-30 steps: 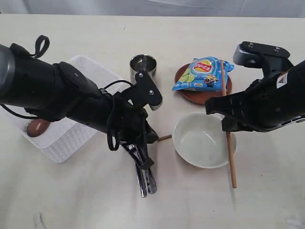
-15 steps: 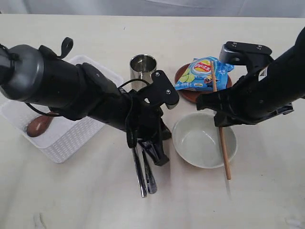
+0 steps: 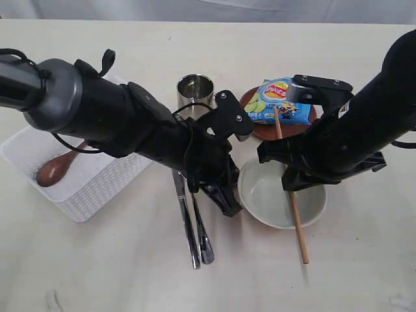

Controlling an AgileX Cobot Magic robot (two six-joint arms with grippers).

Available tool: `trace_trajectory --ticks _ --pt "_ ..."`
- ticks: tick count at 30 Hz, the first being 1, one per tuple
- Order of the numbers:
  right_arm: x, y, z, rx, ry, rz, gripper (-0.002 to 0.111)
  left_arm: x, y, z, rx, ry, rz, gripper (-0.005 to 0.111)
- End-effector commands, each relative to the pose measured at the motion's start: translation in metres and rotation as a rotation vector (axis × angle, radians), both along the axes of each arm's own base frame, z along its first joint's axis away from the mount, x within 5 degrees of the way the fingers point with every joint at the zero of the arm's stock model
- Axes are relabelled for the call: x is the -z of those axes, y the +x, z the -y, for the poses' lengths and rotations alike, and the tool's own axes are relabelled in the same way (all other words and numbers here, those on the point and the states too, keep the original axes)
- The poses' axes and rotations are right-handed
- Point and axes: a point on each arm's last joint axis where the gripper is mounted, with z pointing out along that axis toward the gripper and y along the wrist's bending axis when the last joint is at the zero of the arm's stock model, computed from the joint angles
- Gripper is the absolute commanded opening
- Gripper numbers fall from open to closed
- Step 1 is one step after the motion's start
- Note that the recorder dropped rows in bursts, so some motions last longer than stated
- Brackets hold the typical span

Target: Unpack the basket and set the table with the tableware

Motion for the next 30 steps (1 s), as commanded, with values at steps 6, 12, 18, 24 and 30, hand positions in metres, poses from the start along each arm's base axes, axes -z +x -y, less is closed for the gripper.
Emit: trace_trajectory --ticks 6,12,18,24,30 --pt "0.000 0.002 -0.001 -0.029 -0.005 0.021 0.000 -0.006 -0.008 0.008 0.023 -0.075 -0.088 0.000" --pt "-0.002 0.005 0.003 -0.030 -0.063 0.030 0.000 -0.006 -0.006 0.008 -0.003 -0.071 -0.086 0.000" --pt "-0.011 0.007 0.010 -0.019 -0.170 -0.020 0.000 -0.021 -0.005 0.004 0.004 -0.060 -0.029 0.000" --pt "0.001 0.010 0.009 -0.017 -0.188 -0.060 0.000 -0.060 -0.007 -0.004 -0.007 -0.082 0.073 0.000" --pt "0.005 0.013 0.007 -0.013 -0.185 -0.049 0.000 -0.100 -0.014 -0.017 -0.002 -0.100 0.167 0.000"
